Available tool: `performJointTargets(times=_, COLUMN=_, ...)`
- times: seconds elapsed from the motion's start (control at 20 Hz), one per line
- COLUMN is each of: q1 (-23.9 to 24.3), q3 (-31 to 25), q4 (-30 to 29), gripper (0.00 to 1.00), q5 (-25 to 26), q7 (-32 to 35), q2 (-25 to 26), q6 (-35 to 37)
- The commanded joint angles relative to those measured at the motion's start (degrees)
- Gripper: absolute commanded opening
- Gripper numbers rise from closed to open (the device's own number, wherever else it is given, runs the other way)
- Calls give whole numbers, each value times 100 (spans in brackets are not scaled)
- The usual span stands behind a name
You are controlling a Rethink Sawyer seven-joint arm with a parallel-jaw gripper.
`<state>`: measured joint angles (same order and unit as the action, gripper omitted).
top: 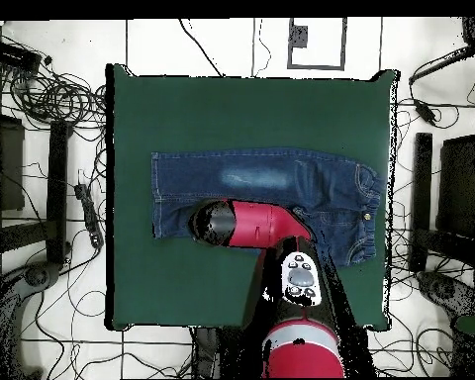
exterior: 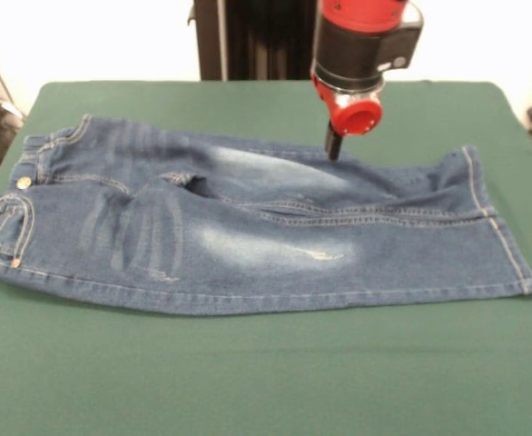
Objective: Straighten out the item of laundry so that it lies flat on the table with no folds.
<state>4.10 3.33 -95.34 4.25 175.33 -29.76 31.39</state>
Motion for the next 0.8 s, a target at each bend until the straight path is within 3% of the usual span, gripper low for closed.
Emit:
performJointTargets(times=0.05, q1=-15, q3=-516, q4=-332, gripper=0, q5=-118, q7=153, q2=525, q6=-595)
performJointTargets(times=0.3, q1=106, q3=-535, q4=-132, gripper=0, q5=-78, q7=28, q2=767, q6=-644)
performJointTargets(times=0.8, q1=-120, q3=-441, q4=165, gripper=0, q5=-225, q7=276, q2=1140, q6=-603)
